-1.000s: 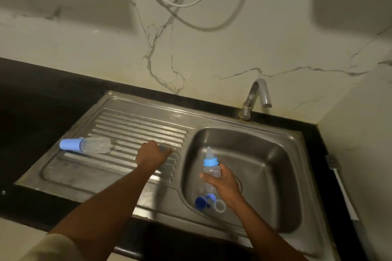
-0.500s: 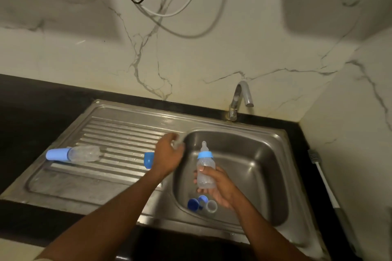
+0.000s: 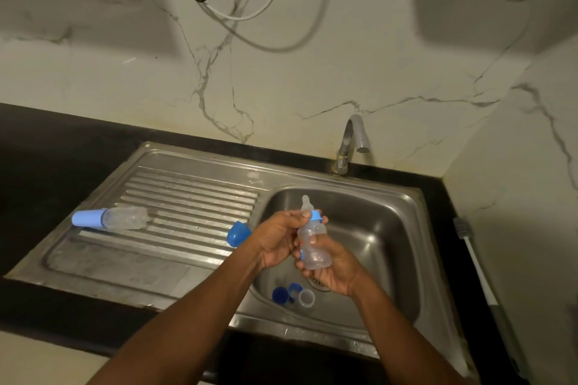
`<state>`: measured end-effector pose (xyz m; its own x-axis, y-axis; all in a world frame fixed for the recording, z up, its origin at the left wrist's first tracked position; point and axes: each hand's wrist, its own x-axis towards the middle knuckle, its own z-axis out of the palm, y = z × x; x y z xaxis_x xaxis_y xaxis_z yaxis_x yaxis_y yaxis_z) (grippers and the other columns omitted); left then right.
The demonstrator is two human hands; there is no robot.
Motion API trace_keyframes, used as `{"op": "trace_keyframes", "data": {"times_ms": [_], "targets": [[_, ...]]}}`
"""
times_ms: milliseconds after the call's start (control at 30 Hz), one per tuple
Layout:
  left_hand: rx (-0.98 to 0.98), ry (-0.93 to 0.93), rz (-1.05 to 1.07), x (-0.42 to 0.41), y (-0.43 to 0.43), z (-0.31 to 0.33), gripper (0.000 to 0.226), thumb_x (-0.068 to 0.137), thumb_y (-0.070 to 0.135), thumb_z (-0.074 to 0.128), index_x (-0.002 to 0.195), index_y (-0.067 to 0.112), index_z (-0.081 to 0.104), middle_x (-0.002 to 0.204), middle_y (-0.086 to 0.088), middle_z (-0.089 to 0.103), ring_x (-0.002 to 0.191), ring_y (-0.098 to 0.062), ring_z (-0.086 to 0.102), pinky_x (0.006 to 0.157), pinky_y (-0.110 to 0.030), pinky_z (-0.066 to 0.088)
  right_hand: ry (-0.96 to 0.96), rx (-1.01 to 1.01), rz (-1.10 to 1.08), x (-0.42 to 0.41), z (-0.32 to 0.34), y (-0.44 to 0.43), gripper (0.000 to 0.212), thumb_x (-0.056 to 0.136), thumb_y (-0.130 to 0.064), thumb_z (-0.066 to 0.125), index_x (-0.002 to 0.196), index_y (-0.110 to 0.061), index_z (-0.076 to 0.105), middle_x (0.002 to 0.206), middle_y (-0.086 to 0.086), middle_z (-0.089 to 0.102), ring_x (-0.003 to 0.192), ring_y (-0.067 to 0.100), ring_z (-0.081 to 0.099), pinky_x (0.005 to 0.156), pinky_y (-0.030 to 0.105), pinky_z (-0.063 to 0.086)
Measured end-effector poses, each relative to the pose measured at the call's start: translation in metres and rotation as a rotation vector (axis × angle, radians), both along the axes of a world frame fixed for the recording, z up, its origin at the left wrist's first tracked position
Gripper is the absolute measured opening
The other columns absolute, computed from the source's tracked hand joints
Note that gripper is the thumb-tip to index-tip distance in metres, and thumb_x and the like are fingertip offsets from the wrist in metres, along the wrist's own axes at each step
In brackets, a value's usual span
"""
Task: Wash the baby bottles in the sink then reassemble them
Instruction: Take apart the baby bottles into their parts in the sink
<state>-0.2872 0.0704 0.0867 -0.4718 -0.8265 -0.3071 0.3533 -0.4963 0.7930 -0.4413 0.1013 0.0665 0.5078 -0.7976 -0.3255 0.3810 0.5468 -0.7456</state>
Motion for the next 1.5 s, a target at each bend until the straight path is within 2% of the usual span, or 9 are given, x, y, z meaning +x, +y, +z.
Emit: {"op": "trace_keyframes", "data": {"times_ms": [133,200,367,533,700,900,1133,1333,1500], "targets": [[-0.152,-0.384,0.150,-0.012,0.003,-0.005,0.018,0.090,0.015,0.070,0.103,0.003,0.073,0.099,-0.013,0.076,0.099,-0.027,0.070,0.095,-0.041,0.054,0.632,-0.303,-0.160,0.000,-0.016,-0.005,0.017,0.074,-0.005,0.071,0.090,0.002,0.066,0.073,0.009,0.065,0.065,0.019,0.062,0.059,0.031,0.049],[-0.148,-0.475,0.263,-0.022,0.006,-0.014,0.020,0.082,0.017,0.080,0.098,0.006,0.073,0.093,-0.010,0.077,0.098,-0.027,0.073,0.091,-0.039,0.058,0.815,-0.395,-0.203,0.003,-0.024,-0.006,0.020,0.067,-0.012,0.073,0.087,-0.012,0.069,0.070,-0.002,0.068,0.064,0.013,0.064,0.060,0.031,0.049],[-0.057,-0.464,0.141,-0.021,0.000,-0.018,0.047,0.078,0.035,0.083,0.113,0.011,0.063,0.104,-0.011,0.075,0.099,-0.024,0.073,0.093,-0.044,0.058,0.753,-0.379,-0.181,0.005,-0.029,-0.003,0.022,0.076,-0.007,0.072,0.096,-0.015,0.069,0.082,0.002,0.074,0.075,0.015,0.071,0.066,0.028,0.056],[0.006,-0.290,-0.011,-0.003,-0.003,-0.024,0.029,0.090,0.007,0.068,0.119,0.006,0.068,0.114,-0.014,0.073,0.109,-0.028,0.069,0.098,-0.044,0.054,0.716,-0.331,-0.194,-0.001,-0.034,-0.005,0.027,0.079,-0.011,0.075,0.105,-0.012,0.069,0.095,0.011,0.074,0.088,0.026,0.072,0.078,0.041,0.058],[0.022,-0.363,0.124,-0.010,-0.006,-0.024,0.032,0.074,0.008,0.085,0.101,0.010,0.068,0.099,-0.010,0.077,0.091,-0.022,0.074,0.074,-0.035,0.059,0.712,-0.340,-0.186,0.005,-0.035,-0.008,0.029,0.075,-0.014,0.075,0.104,-0.018,0.070,0.094,0.008,0.075,0.089,0.025,0.072,0.078,0.041,0.058],[0.012,-0.244,-0.015,0.000,-0.015,-0.022,0.028,0.090,0.009,0.066,0.118,0.007,0.068,0.112,-0.016,0.072,0.103,-0.029,0.067,0.096,-0.046,0.051,0.666,-0.317,-0.233,0.004,-0.034,-0.010,0.022,0.078,-0.004,0.074,0.097,-0.014,0.070,0.084,-0.003,0.072,0.079,0.011,0.069,0.066,0.023,0.052],[-0.035,-0.344,0.135,-0.011,-0.020,-0.021,0.038,0.072,0.018,0.085,0.103,0.006,0.067,0.108,-0.018,0.073,0.092,-0.025,0.072,0.084,-0.042,0.059,0.751,-0.338,-0.225,0.001,-0.034,-0.016,0.021,0.074,-0.007,0.076,0.090,-0.018,0.069,0.076,-0.002,0.071,0.070,0.010,0.067,0.061,0.026,0.052],[0.013,-0.190,0.018,-0.009,-0.023,-0.015,0.028,0.093,0.001,0.059,0.119,0.008,0.066,0.111,-0.013,0.072,0.101,-0.025,0.068,0.088,-0.037,0.056,0.760,-0.333,-0.202,-0.007,-0.038,-0.016,0.023,0.074,-0.008,0.075,0.096,-0.010,0.069,0.079,-0.001,0.069,0.073,0.012,0.066,0.065,0.028,0.052],[-0.019,-0.274,0.046,-0.012,-0.023,-0.014,0.027,0.086,0.005,0.072,0.113,0.005,0.069,0.110,-0.015,0.074,0.100,-0.024,0.072,0.083,-0.033,0.058,0.754,-0.338,-0.196,-0.012,-0.039,-0.014,0.031,0.074,-0.011,0.076,0.104,-0.008,0.068,0.091,0.011,0.073,0.080,0.017,0.069,0.070,0.030,0.056]]}}
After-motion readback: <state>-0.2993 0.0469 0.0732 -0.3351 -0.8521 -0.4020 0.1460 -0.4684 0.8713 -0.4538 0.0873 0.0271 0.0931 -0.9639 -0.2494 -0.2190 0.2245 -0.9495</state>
